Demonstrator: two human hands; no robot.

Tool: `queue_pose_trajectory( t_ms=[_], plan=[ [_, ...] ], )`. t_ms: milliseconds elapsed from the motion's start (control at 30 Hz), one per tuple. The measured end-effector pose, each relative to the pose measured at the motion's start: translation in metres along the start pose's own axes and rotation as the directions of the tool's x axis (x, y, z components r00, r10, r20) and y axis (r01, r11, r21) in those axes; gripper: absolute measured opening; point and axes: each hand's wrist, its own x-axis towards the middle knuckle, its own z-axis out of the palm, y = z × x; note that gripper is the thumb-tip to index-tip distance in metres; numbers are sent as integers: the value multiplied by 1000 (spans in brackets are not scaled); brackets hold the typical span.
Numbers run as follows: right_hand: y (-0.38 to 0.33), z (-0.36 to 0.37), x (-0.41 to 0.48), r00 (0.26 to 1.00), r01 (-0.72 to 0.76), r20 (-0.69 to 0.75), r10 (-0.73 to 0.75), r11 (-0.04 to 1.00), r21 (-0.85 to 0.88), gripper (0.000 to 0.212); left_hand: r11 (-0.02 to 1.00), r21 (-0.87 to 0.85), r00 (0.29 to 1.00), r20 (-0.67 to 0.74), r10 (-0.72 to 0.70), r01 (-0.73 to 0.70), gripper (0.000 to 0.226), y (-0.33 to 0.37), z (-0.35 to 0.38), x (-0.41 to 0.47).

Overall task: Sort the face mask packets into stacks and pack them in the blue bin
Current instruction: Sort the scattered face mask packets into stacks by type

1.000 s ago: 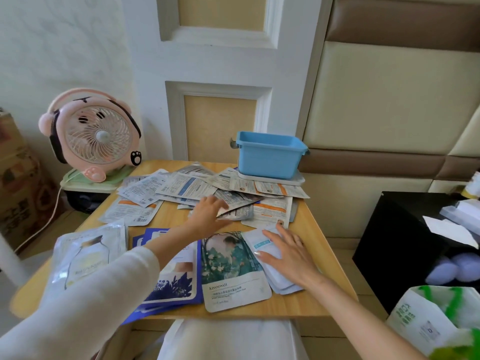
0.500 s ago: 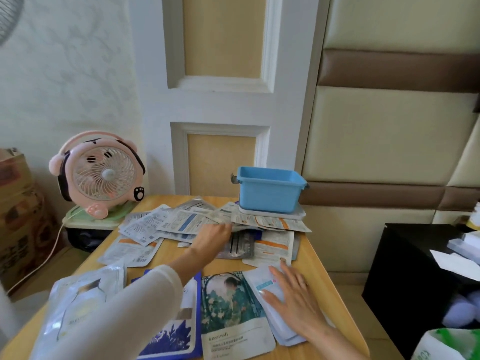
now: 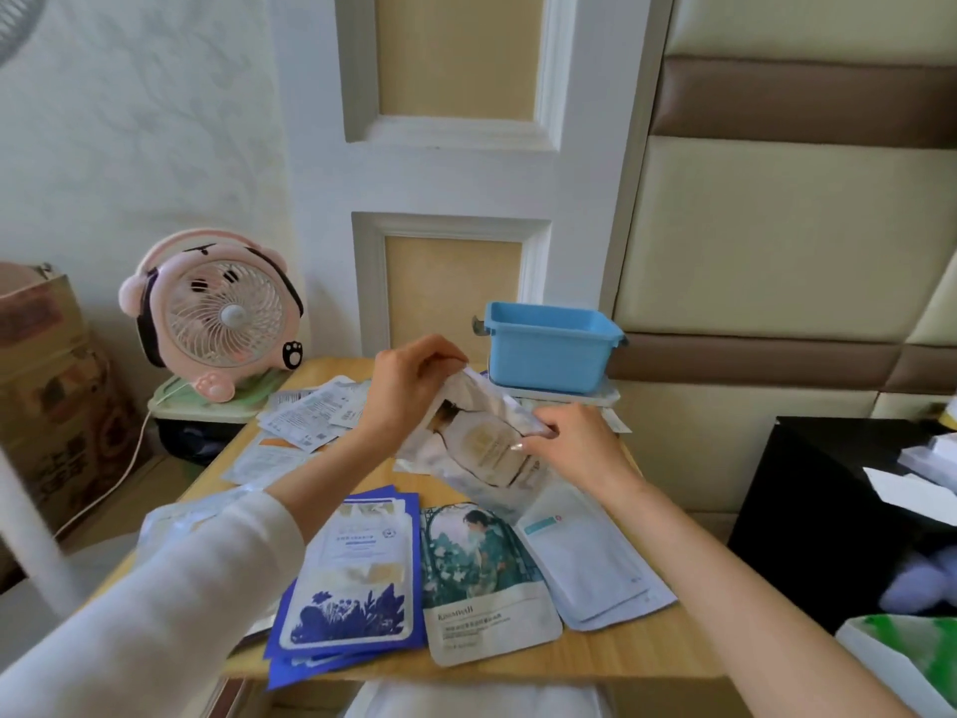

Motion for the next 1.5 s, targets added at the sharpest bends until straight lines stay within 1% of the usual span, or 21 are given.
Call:
queue_pose_trajectory(
  t_ms=[67, 133, 167, 233, 267, 300, 367, 400, 467, 533, 600, 767, 867, 933, 1033, 1100, 1133, 1233, 1333, 1433, 1500],
  plan=[
    [1, 9, -2, 998, -55, -2, 57, 968, 245, 32, 954, -145, 963, -30, -269, 263, 30, -4, -7, -4],
    [0, 18, -4, 986, -133, -16, 165, 845, 518, 6, 791, -256, 824, 39, -565, 555, 52, -11, -18, -8],
    [-2, 24, -4, 976, -170, -2, 216, 772, 612, 2, 695, -258, 739, 162, -654, 671, 49, -14, -24, -11],
    [-10, 40, -1, 976, -185, 23, 219, 758, 626, 4, 512, -250, 566, 458, -686, 822, 34, -19, -28, -25],
    [-17, 49, 1, 981, -178, 49, 188, 772, 611, 9, 473, -263, 539, 495, -682, 841, 32, -23, -29, -33],
    [-22, 59, 6, 985, -171, 84, 151, 780, 602, 16, 470, -272, 542, 456, -706, 840, 29, -30, -32, -39],
    [-23, 76, 19, 984, -170, 141, 111, 828, 535, 23, 516, -264, 579, 314, -753, 815, 15, -40, -50, -49],
    [-18, 83, 26, 986, -154, 126, 110, 891, 427, 23, 533, -245, 584, 251, -772, 810, 8, -46, -66, -53],
    [7, 94, 42, 991, -112, 75, 108, 993, 49, 28, 543, -178, 567, 141, -812, 821, 8, -58, -104, -62],
    [31, 100, 49, 980, -108, 138, 141, 970, -219, 50, 518, -64, 521, 53, -852, 853, 10, -73, -142, -80],
    [47, 102, 51, 965, -104, 201, 168, 950, -295, 59, 478, 42, 478, 7, -878, 877, 9, -84, -170, -100],
    [56, 93, 50, 951, -8, 285, 117, 934, -356, 67, 372, 191, 386, -39, -922, 908, 30, -98, -194, -135],
    [59, 89, 49, 958, 38, 278, 75, 924, -381, 56, 377, 212, 394, -40, -918, 902, 46, -100, -194, -145],
    [61, 90, 47, 956, 131, 292, 3, 891, -436, 43, 398, 247, 423, -52, -905, 883, 54, -100, -190, -148],
    [64, 94, 47, 952, 203, 304, -32, 809, -551, 41, 413, 279, 448, -71, -891, 867, 55, -95, -184, -148],
    [65, 95, 51, 973, 183, 225, -56, 778, -601, 28, 404, 317, 446, -67, -893, 858, 53, -95, -183, -148],
    [61, 94, 53, 987, 141, 149, -67, 814, -564, 23, 395, 338, 440, -65, -896, 854, 55, -96, -183, -149],
    [39, 84, 60, 977, 92, -162, -139, 959, -268, 17, 415, 372, 461, -38, -887, 830, 72, -99, -184, -151],
    [1, 66, 65, 894, 225, -407, -188, 973, 45, 12, 434, 449, 495, -19, -869, 781, 91, -99, -179, -155],
    [-29, 57, 68, 894, 228, -445, -55, 910, 346, 8, 379, 649, 513, -19, -858, 659, 99, -95, -174, -161],
    [-42, 59, 69, 921, 156, -385, 59, 849, 504, 8, 365, 745, 581, -36, -813, 558, 98, -92, -171, -161]
  ],
)
